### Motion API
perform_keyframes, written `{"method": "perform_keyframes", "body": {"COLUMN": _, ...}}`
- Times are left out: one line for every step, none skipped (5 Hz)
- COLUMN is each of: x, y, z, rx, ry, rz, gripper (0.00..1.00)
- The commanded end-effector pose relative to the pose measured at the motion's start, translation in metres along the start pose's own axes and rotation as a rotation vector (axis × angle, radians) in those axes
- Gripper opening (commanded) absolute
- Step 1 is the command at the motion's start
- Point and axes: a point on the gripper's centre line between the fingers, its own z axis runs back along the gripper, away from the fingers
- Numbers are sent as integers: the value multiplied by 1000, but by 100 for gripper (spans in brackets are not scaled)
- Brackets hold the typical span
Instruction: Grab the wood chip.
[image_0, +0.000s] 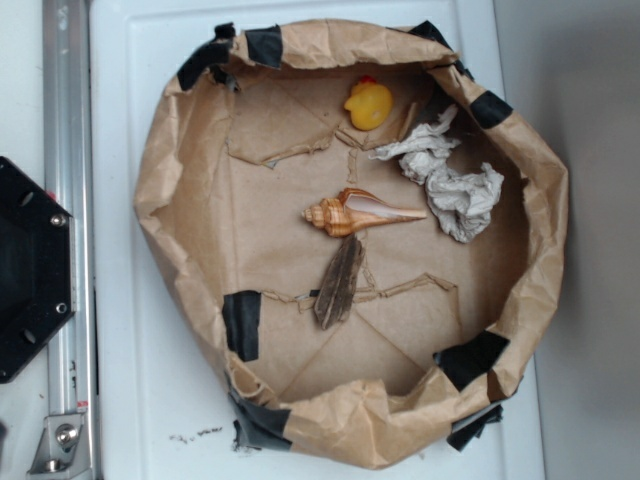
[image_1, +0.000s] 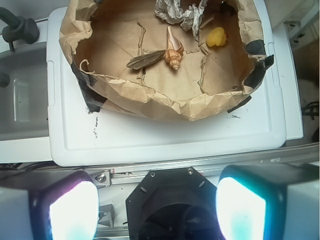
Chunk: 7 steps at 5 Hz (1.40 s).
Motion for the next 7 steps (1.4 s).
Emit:
{"method": "perform_keyframes", "body": {"x": 0, "y": 0, "z": 0, "rx": 0, "ry": 0, "rz": 0, "gripper": 100}}
{"method": "perform_keyframes", "body": {"x": 39, "y": 3, "z": -30, "rx": -103, "ry": 118, "rz": 259, "gripper": 100}}
{"method": "perform_keyframes", "body": {"x": 72, "y": 6, "z": -44, "rx": -160, "ry": 141, "rz": 343, "gripper": 100}}
{"method": "perform_keyframes", "body": {"x": 96, "y": 9, "z": -61, "rx": -137, "ry": 109, "rz": 504, "gripper": 100}}
{"method": "perform_keyframes", "body": {"x": 110, "y": 8, "z": -87, "rx": -144, "ry": 101, "rz": 607, "gripper": 100}}
{"method": "perform_keyframes", "body": {"x": 121, "y": -2, "z": -126, "rx": -123, "ry": 113, "rz": 603, "gripper": 100}}
{"method": "perform_keyframes", "body": {"x": 123, "y": -12, "z": -166, "rx": -132, "ry": 112, "rz": 549, "gripper": 100}}
